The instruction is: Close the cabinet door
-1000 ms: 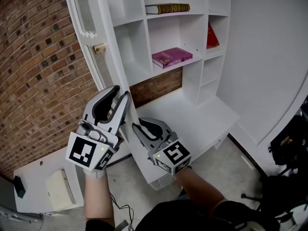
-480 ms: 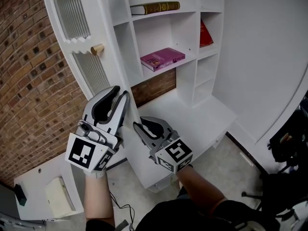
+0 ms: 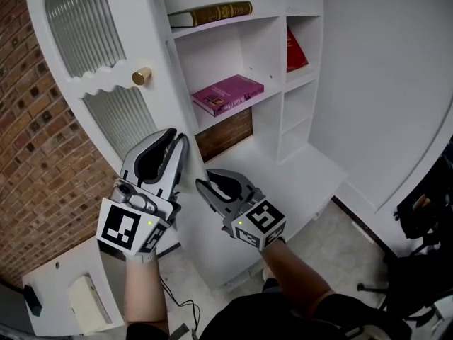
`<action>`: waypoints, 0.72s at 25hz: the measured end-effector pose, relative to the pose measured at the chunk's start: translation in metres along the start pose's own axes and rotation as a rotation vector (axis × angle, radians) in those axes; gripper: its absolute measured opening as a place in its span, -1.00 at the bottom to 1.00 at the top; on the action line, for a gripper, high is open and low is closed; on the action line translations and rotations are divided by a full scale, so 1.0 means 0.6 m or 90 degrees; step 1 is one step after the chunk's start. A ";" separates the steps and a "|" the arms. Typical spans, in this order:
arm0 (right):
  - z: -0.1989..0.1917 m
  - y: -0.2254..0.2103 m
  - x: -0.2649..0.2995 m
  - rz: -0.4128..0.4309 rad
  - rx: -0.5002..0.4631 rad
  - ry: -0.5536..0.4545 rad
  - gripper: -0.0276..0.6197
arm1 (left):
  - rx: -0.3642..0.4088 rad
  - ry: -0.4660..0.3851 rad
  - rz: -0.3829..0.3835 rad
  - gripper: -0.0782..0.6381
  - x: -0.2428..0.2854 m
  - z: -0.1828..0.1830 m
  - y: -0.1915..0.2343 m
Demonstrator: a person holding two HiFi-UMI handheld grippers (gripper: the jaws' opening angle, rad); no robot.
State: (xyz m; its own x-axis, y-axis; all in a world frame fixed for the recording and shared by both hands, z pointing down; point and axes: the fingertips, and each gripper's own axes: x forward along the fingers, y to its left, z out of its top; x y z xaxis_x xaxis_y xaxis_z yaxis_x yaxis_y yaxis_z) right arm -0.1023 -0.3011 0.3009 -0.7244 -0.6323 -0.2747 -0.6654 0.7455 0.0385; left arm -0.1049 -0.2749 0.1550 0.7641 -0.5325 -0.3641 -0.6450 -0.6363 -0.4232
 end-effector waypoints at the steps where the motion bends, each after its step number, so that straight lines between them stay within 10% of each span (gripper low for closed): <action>1: -0.001 -0.011 0.003 0.005 0.003 -0.002 -0.62 | 0.001 0.002 -0.001 -0.61 0.009 -0.006 0.003; 18: -0.023 -0.151 0.075 0.095 0.049 -0.012 -0.56 | 0.029 0.035 0.033 -0.65 0.126 -0.082 0.073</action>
State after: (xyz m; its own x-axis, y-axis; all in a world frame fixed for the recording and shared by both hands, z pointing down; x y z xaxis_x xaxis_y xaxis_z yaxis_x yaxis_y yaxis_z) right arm -0.0773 -0.4002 0.2982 -0.8098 -0.5102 -0.2896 -0.5347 0.8450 0.0065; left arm -0.0749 -0.3706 0.1495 0.7284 -0.5946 -0.3404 -0.6821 -0.5820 -0.4429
